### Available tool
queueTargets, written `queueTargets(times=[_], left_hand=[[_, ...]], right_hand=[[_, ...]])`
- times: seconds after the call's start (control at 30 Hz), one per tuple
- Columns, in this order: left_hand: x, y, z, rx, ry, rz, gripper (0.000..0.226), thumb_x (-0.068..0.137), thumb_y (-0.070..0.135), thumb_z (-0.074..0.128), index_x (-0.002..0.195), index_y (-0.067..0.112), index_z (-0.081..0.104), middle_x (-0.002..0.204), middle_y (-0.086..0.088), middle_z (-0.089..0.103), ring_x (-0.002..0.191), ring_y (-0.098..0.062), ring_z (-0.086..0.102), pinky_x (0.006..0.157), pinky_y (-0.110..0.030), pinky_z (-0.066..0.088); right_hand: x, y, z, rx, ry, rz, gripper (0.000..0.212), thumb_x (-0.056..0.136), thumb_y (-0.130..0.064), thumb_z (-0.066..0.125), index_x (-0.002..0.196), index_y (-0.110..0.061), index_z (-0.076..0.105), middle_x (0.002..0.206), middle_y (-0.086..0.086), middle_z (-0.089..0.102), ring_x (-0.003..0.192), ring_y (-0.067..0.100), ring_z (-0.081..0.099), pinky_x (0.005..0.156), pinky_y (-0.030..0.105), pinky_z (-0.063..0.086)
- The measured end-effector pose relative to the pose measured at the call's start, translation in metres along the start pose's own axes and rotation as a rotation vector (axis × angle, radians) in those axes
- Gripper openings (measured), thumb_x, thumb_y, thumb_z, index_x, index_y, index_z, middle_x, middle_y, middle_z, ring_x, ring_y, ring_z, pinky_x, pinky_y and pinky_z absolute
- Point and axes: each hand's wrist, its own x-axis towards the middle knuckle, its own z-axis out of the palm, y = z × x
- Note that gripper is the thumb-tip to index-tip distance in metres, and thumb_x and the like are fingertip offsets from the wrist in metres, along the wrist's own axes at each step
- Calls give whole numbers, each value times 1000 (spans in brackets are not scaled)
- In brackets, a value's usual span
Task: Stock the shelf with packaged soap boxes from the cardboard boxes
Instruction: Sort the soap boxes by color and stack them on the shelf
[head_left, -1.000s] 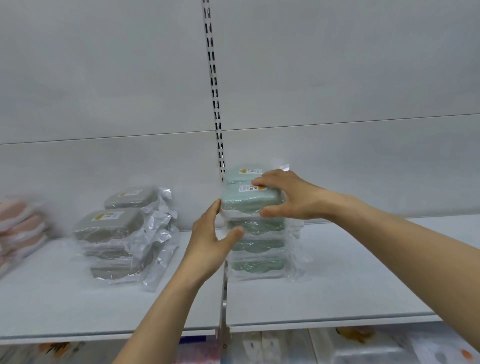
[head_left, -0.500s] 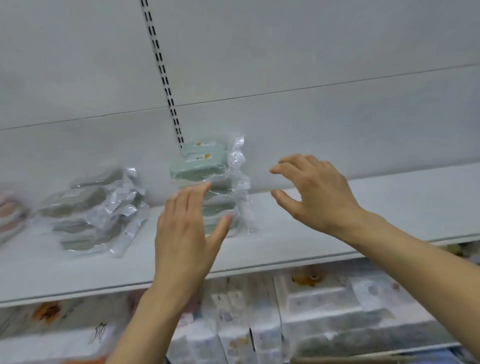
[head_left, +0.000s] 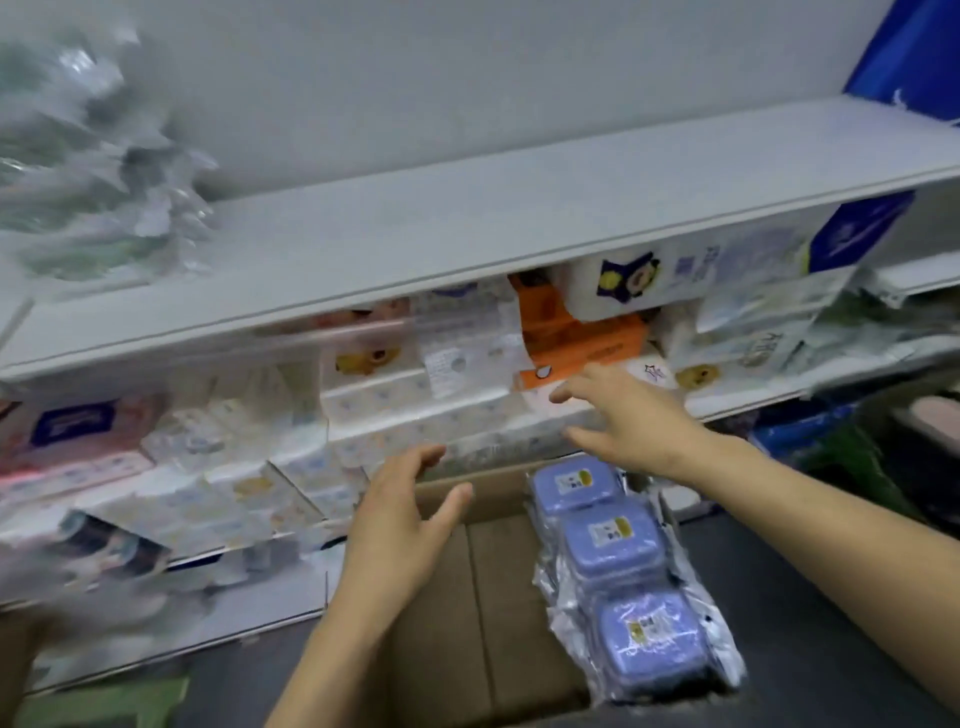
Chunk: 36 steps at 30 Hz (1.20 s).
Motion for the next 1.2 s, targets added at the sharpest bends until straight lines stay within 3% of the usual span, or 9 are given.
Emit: queueTargets(times=[0.27,0.4,0.5,0.57,0.63,0.7,0.9,1.07,1.2], left_hand=[[-17,-31,135,170,-525,-80,53,90,41,65,137,24,48,137,6,53,125,-8,50,103,-26,41],[22,-41,179,-173,-448,-437,52,92,31,65,136,15,46,128,-3,57,108,-14,56,86,-21,43],[59,-59,218,-352,-378,-655,75,74,60,66,134,18,49,123,-4,61,105,-21,61,95,-33,49],[75,-72,243,-404,-405,-750,81,68,70,64,128,17,54,120,-6,65,97,-23,64,89,-36,51],[85,-74,260,-512,-402,-826,61,82,56,68,122,11,55,112,-9,67,83,-23,63,77,-36,53],[90,-69,268,-543,-355,-847,51,82,43,76,113,8,57,106,-11,68,86,-28,67,83,-44,57],[95,-68,266,-644,-361,-909,94,25,49,93,102,3,67,93,-14,75,92,-36,71,85,-53,57],[84,-49,233,-778,-269,-881,49,70,19,86,112,3,66,93,-11,72,70,-23,64,58,-27,48],[56,-35,177,-900,-132,-761,31,82,9,75,112,5,67,99,-16,74,73,-27,70,63,-32,55]], right_hand=[[-50,88,106,45,-468,97,86,79,-42,74,150,-26,27,154,1,25,141,22,23,110,36,32],[-49,109,146,23,-493,93,104,74,-46,76,154,-27,12,159,0,12,146,22,10,115,40,26],[-45,117,167,17,-502,109,109,72,-46,77,154,-29,8,158,-3,11,145,21,11,114,41,27],[-45,121,176,10,-484,107,106,72,-43,77,153,-29,10,156,-3,15,142,23,15,113,42,28],[-44,124,181,-4,-459,94,102,72,-41,77,152,-28,14,151,-1,22,138,24,21,110,43,32],[-43,126,184,0,-450,88,99,71,-41,77,149,-27,18,146,0,26,133,25,24,106,42,36],[-44,123,177,37,-443,96,96,70,-35,79,146,-26,22,140,1,30,131,24,26,103,40,38],[-53,116,156,105,-356,49,95,66,-29,77,146,-26,25,144,-2,30,133,20,24,104,35,35],[-56,102,124,141,-276,-16,93,66,-27,74,146,-26,28,144,-5,31,132,18,26,107,32,32]])
